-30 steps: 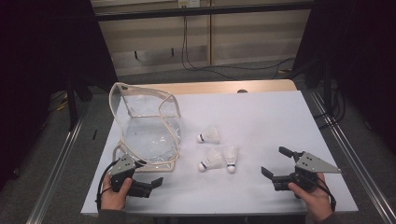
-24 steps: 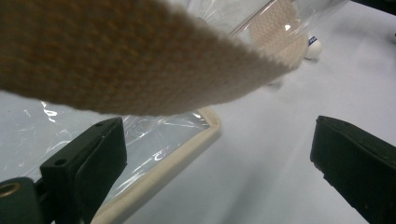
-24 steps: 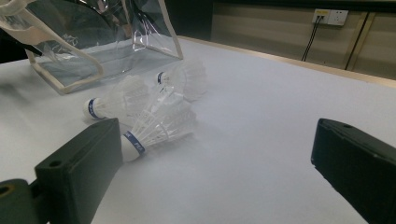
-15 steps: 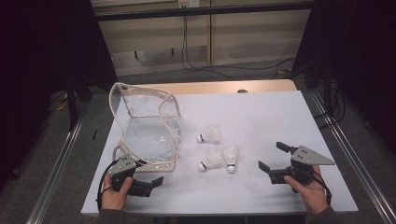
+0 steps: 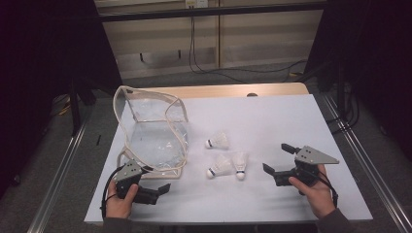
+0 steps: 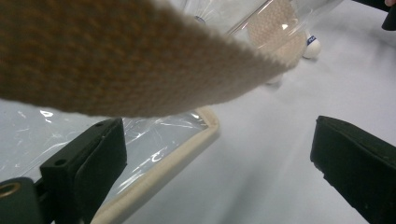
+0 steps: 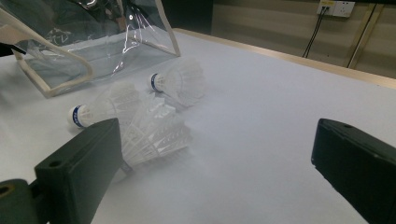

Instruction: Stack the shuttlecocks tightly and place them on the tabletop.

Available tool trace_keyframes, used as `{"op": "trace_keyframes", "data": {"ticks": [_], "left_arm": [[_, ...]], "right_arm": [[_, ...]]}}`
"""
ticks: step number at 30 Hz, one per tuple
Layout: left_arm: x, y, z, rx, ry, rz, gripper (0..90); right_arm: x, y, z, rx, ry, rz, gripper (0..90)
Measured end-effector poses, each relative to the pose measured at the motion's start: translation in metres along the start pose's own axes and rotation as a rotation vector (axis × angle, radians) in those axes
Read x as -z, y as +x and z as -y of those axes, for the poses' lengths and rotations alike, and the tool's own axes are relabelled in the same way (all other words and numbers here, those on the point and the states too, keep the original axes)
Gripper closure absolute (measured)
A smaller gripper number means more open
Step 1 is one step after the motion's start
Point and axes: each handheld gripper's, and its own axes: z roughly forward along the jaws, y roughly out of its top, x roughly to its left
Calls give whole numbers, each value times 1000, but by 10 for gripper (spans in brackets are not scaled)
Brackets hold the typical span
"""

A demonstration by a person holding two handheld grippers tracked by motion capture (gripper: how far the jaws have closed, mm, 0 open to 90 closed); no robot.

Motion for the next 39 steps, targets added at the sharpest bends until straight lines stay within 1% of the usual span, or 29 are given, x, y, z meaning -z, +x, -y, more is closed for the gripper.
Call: {"op": "trace_keyframes", "data": {"ticks": [5,11,21,25,28,32,39], "left_arm": [[0,0,0,5,-4,1,38],[0,0,0,4,-1,-1,38],[-1,0,-1,4,-6,-1,36],[-1,0,-1,2,-4,-1,35],[-1,0,-1,2,-1,-2,32],[-1,0,-1,2,-1,-2,32],[-1,0,-1,4,-3,-4,32]], "right_arm": [[-8,1,-3,7,4,-14,14],[-15,2,-6,6,9,-18,14],[-26,4,-11,-10,49,-43,17],[-31,5,-13,4,57,-35,21],[-35,6,-15,-3,54,-40,23],[-40,6,-17,-9,70,-55,23],[-47,5,-19,-20,94,-65,38]]}}
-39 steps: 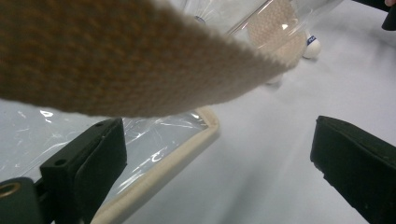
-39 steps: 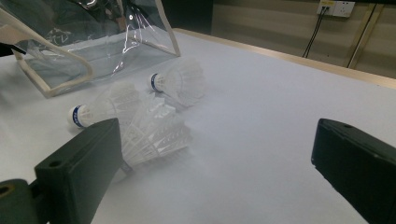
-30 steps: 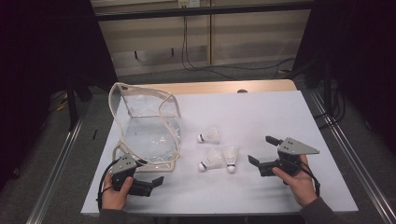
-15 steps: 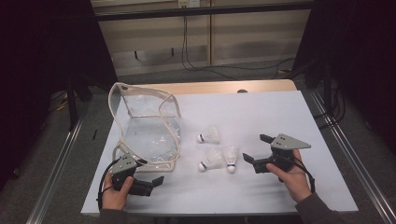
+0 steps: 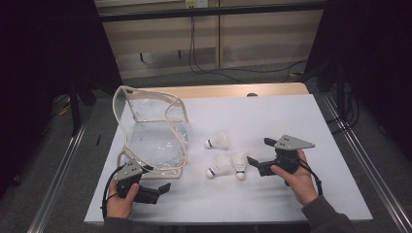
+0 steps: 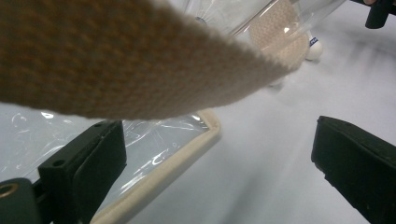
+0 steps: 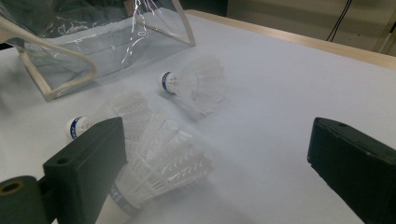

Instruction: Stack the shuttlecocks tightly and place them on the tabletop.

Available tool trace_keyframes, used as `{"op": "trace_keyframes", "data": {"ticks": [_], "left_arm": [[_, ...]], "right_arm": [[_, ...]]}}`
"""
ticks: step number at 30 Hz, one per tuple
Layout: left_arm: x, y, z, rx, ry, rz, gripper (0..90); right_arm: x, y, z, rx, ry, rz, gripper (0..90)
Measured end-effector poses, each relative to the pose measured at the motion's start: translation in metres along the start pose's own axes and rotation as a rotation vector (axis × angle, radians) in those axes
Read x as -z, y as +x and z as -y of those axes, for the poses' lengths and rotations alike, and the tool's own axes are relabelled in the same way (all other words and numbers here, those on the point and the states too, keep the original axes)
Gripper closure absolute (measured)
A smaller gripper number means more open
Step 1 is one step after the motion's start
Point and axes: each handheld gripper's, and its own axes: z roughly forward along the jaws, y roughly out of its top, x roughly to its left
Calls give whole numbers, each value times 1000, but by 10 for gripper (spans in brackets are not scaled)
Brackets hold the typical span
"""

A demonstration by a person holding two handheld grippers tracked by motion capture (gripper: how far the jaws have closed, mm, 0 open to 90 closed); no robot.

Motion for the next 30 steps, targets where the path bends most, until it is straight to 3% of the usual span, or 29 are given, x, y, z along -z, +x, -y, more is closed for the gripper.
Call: {"op": "trace_keyframes", "data": {"ticks": [14,20,30], "left_arm": [[0,0,0,0,-5,-1,31],[0,0,0,0,-5,-1,31],[0,0,0,1,-5,-1,31]], "right_arm": [[-12,8,-5,34,49,-23,41],[-18,10,-5,32,69,-65,31],[-27,14,-3,42,122,-139,160]]}}
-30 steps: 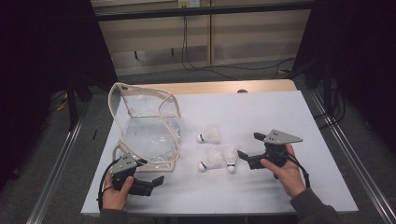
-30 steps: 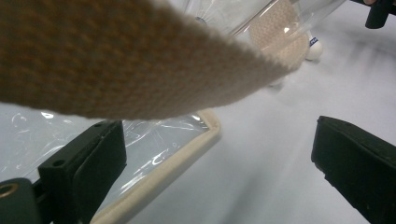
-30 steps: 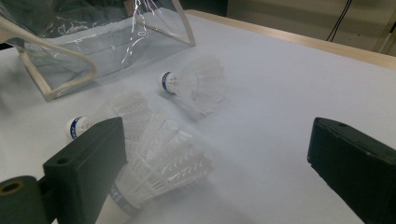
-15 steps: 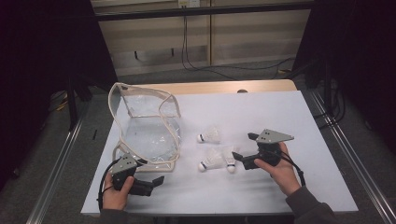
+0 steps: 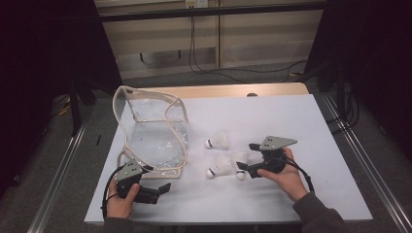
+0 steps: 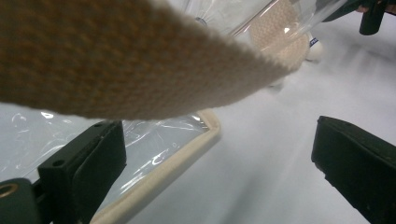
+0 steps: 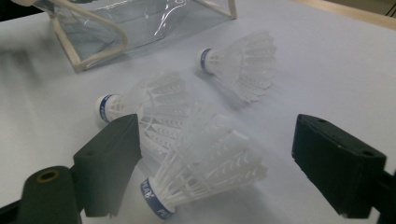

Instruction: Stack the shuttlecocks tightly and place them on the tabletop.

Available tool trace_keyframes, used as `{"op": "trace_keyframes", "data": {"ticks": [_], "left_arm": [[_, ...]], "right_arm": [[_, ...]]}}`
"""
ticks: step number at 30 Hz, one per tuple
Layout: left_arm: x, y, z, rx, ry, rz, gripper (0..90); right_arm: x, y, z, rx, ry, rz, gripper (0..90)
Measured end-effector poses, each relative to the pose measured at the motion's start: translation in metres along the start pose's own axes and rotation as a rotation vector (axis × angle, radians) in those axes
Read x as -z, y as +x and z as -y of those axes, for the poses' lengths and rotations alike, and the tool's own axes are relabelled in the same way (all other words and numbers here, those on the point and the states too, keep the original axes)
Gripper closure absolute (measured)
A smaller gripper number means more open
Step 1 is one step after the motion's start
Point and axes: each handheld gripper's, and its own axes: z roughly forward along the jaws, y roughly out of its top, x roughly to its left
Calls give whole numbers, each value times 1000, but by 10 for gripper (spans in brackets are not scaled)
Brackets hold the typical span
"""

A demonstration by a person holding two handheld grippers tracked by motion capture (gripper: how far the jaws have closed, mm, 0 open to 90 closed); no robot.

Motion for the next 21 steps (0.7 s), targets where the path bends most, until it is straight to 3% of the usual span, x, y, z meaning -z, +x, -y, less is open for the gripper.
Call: {"op": "trace_keyframes", "data": {"ticks": [9,21], "left_arm": [[0,0,0,-1,-1,0,31],[0,0,0,-1,1,1,30]], "right_arm": [[-4,3,1,30,30,-39,253],[-2,5,3,39,64,-74,301]]}}
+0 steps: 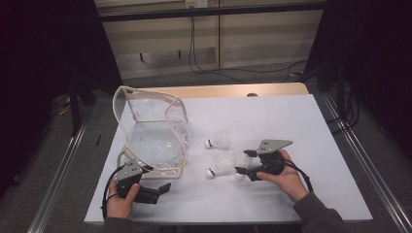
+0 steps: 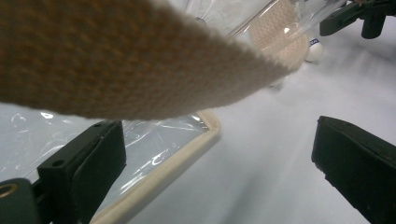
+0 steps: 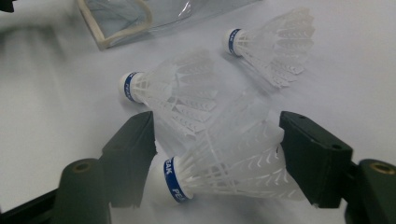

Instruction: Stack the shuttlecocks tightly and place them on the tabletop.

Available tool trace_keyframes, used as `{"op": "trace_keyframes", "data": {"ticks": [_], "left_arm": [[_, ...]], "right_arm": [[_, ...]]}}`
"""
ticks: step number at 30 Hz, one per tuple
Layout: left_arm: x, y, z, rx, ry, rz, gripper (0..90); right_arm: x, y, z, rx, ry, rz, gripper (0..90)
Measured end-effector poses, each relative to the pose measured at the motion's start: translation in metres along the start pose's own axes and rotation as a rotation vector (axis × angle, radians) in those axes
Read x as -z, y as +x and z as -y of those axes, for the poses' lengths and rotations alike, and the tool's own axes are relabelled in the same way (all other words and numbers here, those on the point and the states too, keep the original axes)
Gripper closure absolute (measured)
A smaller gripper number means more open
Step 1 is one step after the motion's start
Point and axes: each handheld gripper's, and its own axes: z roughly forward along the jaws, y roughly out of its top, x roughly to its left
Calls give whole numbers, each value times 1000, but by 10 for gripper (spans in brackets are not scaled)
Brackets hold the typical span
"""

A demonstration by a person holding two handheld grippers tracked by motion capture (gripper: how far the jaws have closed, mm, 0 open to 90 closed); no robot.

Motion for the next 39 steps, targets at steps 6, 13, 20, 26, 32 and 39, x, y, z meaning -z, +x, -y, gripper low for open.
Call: {"op": "trace_keyframes", "data": {"ticks": [6,13,20,26,32,39], "left_arm": [[0,0,0,0,4,-3,30],[0,-1,0,1,3,-4,31],[0,-1,0,4,2,-8,30],[0,-2,0,3,3,-10,30],[0,-1,0,3,4,-10,30],[0,-2,-1,-1,3,-7,30]], "right_arm": [[3,2,1,14,7,-12,388],[14,1,7,16,30,-31,522],[28,0,12,8,56,-67,691],[32,1,13,-7,74,-112,789],[36,2,12,-11,82,-152,865],[36,4,11,-17,86,-163,872]]}}
